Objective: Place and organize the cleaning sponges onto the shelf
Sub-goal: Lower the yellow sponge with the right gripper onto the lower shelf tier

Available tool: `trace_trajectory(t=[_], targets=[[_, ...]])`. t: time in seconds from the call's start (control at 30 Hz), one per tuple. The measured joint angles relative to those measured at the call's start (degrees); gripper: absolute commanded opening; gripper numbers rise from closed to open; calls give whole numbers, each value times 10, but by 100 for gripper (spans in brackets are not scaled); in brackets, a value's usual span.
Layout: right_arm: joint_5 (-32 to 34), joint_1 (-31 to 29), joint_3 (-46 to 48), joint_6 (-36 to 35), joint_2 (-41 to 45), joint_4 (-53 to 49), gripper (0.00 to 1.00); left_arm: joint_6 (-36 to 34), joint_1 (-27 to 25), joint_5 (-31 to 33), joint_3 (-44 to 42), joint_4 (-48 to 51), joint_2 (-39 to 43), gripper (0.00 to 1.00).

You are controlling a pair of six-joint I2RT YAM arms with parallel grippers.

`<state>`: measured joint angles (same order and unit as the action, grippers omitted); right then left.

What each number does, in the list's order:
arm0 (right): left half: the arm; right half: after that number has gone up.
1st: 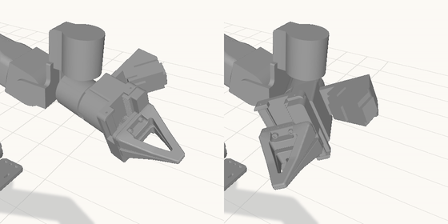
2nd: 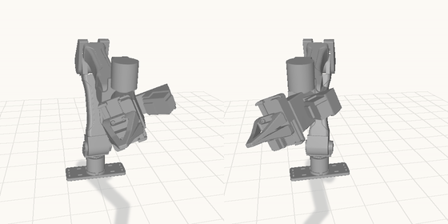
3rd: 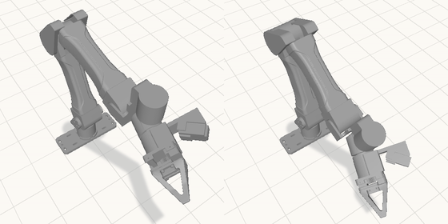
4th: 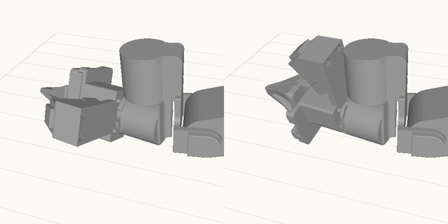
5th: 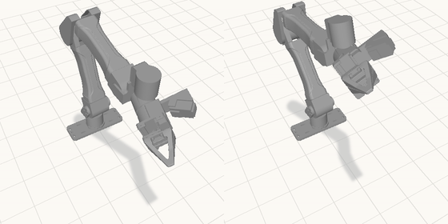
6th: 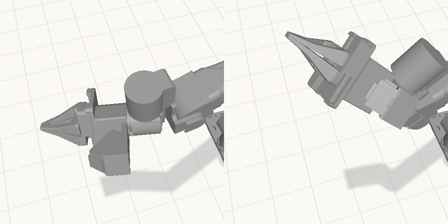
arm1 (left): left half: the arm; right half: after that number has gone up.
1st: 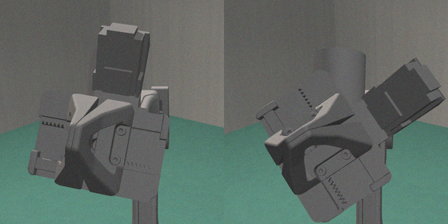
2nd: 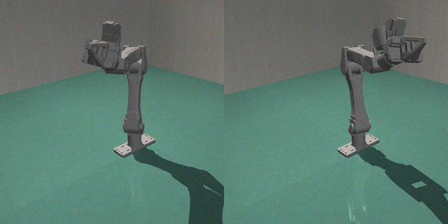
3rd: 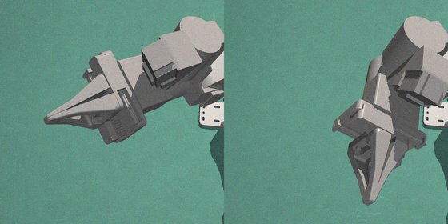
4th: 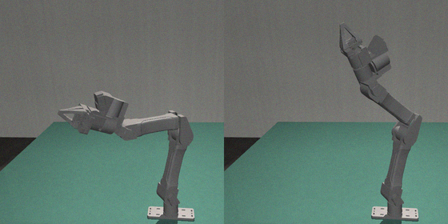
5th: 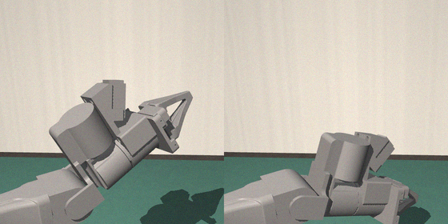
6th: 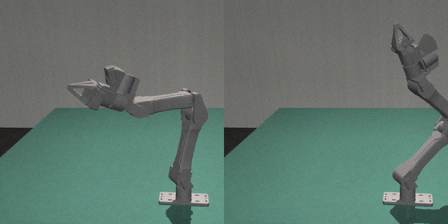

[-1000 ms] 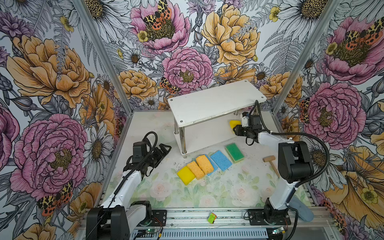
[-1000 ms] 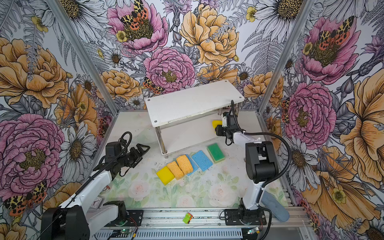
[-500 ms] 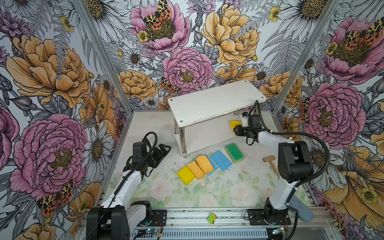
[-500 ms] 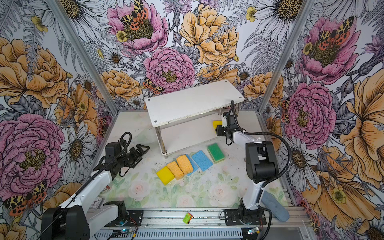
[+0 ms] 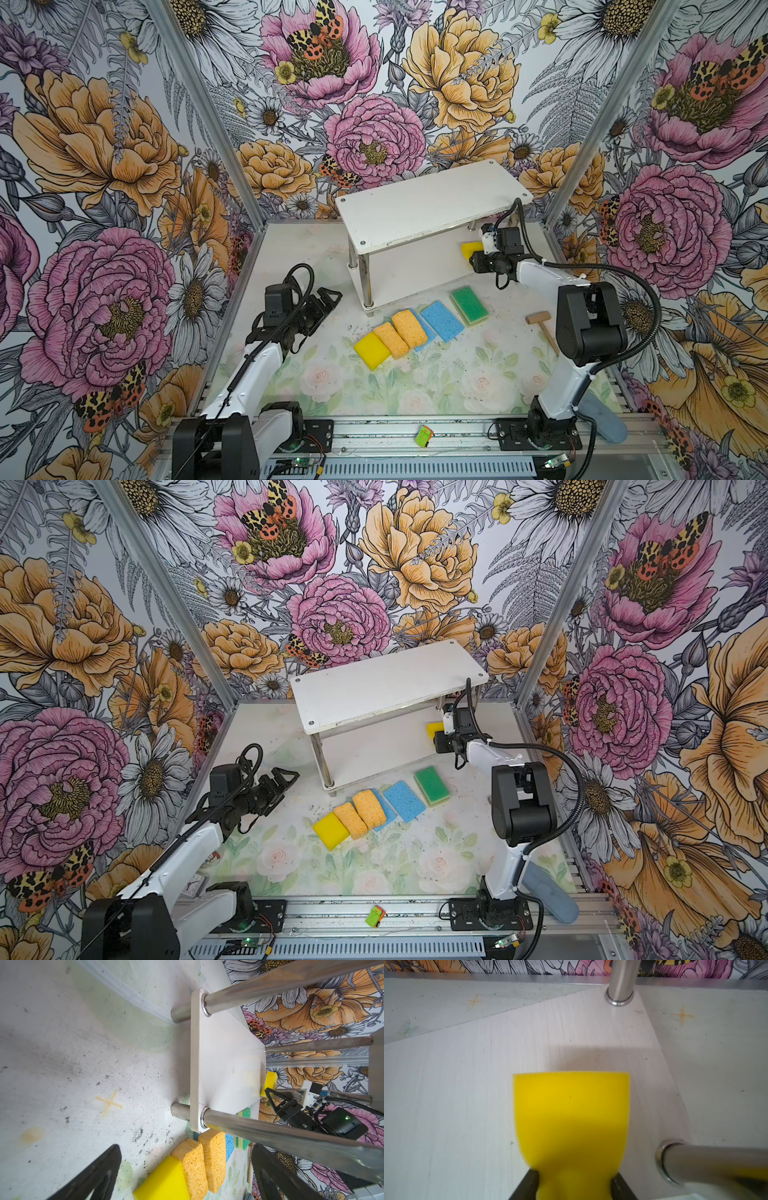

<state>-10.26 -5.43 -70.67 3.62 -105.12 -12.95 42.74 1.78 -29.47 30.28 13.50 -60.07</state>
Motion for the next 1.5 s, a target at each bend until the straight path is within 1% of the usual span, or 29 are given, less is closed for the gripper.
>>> trace_trajectory(t=[0.53,1.0,1.5], targets=[[6,0,-23,-63,-9,-16,48,0,0,0,0,0,6,99],[10,1,-41,-86,-24,-16,51,0,2,0,0,0,6,99],[10,2,-41,-93,-25,-17,59,0,2,0,0,1,9,99]])
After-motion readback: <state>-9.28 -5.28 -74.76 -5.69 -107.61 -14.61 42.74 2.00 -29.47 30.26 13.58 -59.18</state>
